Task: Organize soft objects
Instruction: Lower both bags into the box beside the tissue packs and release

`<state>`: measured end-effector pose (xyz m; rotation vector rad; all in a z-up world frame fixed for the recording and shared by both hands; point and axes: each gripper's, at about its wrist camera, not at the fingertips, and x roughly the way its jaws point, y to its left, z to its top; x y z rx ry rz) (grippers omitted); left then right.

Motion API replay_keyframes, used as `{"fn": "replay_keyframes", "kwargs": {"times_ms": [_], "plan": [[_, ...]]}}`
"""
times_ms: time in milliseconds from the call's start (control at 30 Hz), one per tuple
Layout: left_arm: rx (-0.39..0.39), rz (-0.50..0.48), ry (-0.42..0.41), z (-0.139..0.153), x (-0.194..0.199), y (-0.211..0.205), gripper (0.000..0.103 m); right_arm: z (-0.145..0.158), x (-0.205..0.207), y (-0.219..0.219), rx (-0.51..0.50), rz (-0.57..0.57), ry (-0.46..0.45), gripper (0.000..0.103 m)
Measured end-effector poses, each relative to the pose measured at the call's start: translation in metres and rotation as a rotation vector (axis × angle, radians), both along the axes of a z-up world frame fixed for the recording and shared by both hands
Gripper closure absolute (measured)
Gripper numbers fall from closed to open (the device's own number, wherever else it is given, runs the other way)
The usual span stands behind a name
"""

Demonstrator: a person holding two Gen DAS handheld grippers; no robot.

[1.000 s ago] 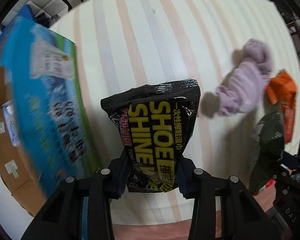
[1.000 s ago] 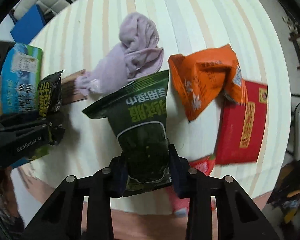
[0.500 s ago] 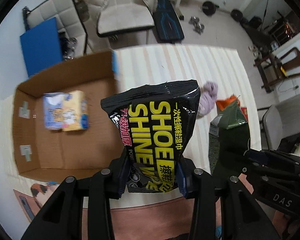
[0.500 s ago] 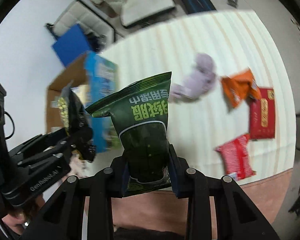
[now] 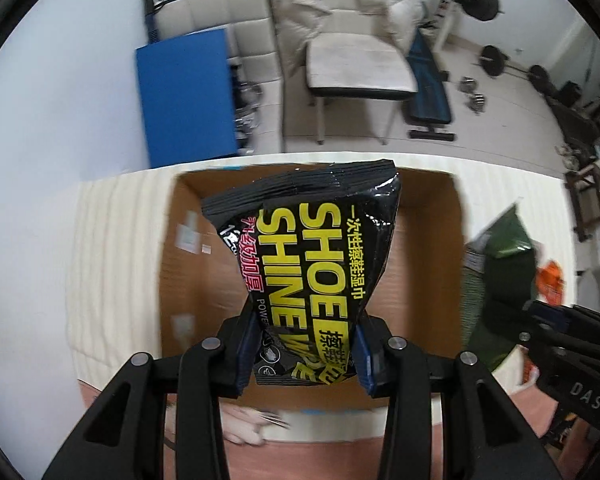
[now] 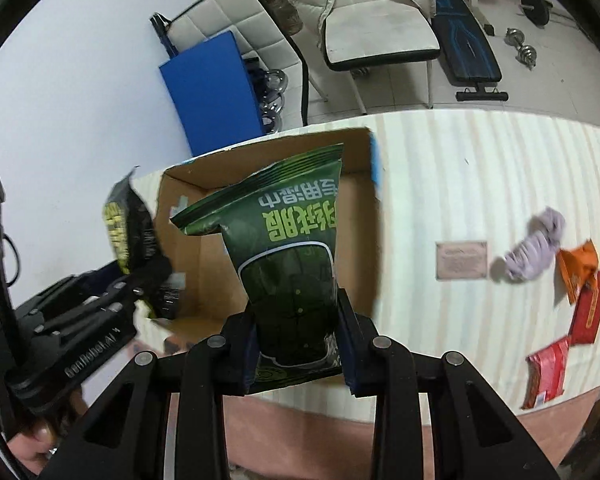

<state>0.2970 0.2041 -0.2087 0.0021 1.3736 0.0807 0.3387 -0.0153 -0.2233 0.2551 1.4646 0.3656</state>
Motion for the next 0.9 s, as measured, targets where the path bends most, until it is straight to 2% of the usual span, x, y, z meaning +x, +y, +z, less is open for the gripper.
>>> {"fn": "replay_keyframes", "kwargs": {"times_ms": [67,233,433,633,733,800,833,867,900], "plan": [[0.018,0.019,0.019,-0.015,0.016,0.019,0.065,-0.008,0.009,0.018,-0.027,-0.002,0.01,0.068],[0.011,0.055,0.1,-0.057,0.038,0.053,0.065,-0.054,0.04,0.057,-0.127,-0.017,0.045,0.068],[0.009,0.054,0.208,-0.11,0.061,0.066,0.065,-0.105,0.063,0.075,-0.23,-0.033,0.09,0.068],[-0.003,0.034,0.277,-0.137,0.077,0.069,0.063,-0.129,0.078,0.076,-0.303,-0.063,0.1,0.068],[-0.007,0.046,0.308,-0.14,0.08,0.073,0.061,-0.136,0.083,0.08,-0.335,-0.046,0.111,0.066],[-0.02,0.058,0.31,-0.142,0.082,0.075,0.059,-0.139,0.085,0.081,-0.338,-0.041,0.118,0.061],[-0.032,0.068,0.311,-0.141,0.082,0.076,0.059,-0.139,0.085,0.081,-0.336,-0.041,0.121,0.053],[-0.041,0.078,0.308,-0.139,0.081,0.077,0.059,-0.139,0.085,0.081,-0.333,-0.041,0.123,0.04],[-0.041,0.084,0.303,-0.137,0.081,0.079,0.059,-0.139,0.085,0.082,-0.327,-0.041,0.123,0.035]]}}
